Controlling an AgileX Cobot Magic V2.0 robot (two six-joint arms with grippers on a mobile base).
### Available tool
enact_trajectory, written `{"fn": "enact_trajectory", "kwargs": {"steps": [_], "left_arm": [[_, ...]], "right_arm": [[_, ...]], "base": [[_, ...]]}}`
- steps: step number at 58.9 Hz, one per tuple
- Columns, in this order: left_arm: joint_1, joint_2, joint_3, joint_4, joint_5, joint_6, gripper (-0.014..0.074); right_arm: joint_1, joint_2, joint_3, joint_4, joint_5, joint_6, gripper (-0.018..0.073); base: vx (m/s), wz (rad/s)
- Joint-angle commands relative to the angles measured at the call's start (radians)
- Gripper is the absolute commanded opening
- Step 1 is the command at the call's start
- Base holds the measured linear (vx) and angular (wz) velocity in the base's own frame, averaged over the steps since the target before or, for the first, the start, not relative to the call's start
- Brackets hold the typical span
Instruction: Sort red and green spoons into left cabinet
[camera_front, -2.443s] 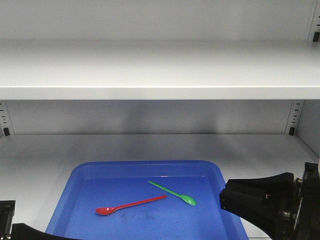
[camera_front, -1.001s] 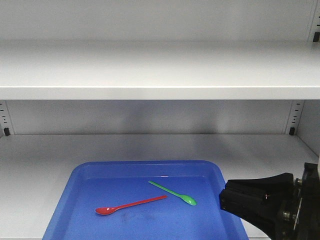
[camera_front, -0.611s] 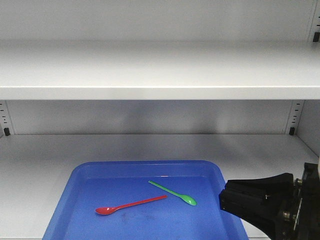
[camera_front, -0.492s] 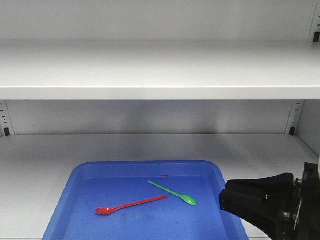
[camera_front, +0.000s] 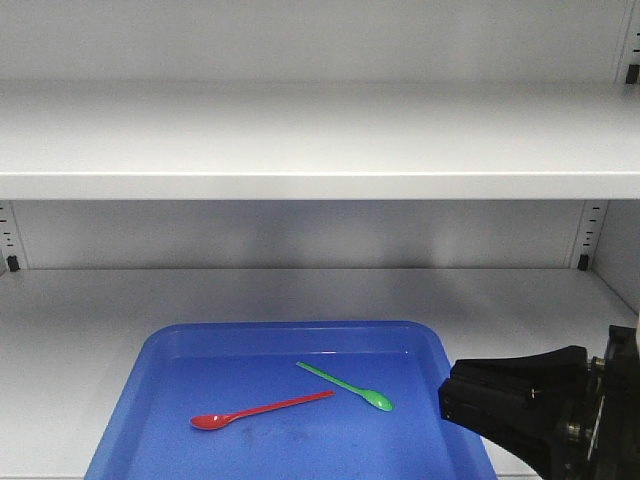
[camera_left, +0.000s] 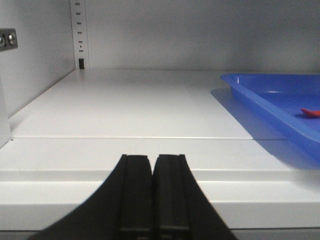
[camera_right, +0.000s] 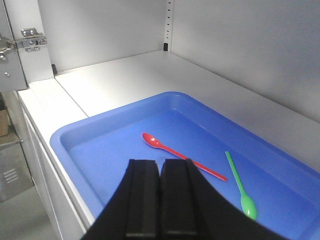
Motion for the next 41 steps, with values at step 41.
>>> {"fn": "enact_trajectory", "kwargs": {"steps": [41], "left_arm": [[-0.001, -0.021, -0.002, -0.002, -0.072, -0.008, 0.0000]], "right_arm": [[-0.002, -0.013, -0.029, 0.057, -0.008, -0.005, -0.0006]], "base": [[0.00, 0.00]]}}
